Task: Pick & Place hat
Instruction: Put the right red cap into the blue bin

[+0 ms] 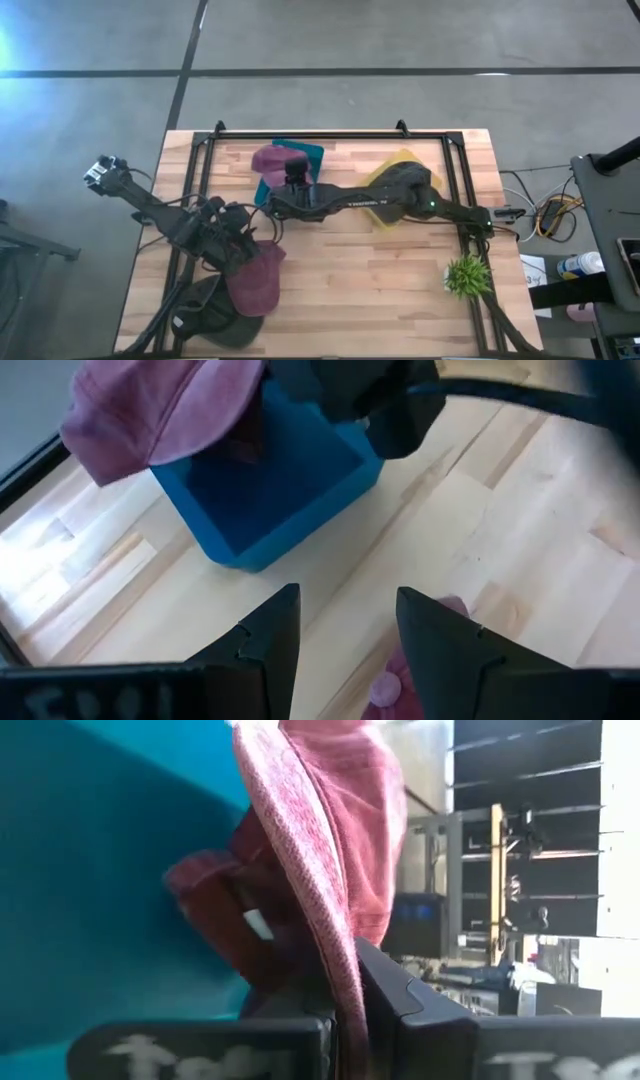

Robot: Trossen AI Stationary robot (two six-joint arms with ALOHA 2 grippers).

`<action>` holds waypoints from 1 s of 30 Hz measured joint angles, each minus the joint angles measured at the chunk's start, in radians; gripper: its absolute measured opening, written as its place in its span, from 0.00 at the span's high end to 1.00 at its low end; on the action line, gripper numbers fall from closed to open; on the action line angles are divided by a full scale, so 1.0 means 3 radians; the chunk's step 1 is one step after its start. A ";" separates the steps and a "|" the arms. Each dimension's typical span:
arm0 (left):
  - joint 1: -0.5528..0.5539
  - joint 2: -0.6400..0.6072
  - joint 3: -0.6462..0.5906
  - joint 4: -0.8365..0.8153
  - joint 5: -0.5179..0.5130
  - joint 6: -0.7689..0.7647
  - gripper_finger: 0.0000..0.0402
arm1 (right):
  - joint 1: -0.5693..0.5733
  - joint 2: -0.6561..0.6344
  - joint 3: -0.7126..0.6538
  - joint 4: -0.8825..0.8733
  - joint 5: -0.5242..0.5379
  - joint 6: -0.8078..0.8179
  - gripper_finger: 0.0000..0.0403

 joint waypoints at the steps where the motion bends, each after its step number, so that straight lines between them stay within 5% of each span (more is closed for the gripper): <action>1: -0.0003 -0.0001 0.0000 -0.0004 0.0021 0.0001 0.60 | -0.0007 0.0027 -0.0009 -0.0031 0.0007 0.0038 0.97; 22: -0.0011 -0.0006 -0.0032 0.0025 -0.0182 0.0018 0.60 | 0.0001 -0.0006 -0.0115 -0.1335 0.0533 0.1367 0.97; 30: -0.0010 -0.0139 0.0084 0.0440 -0.0416 0.0204 0.60 | -0.0024 -0.0034 -0.0172 -0.1310 -0.0550 0.0986 0.97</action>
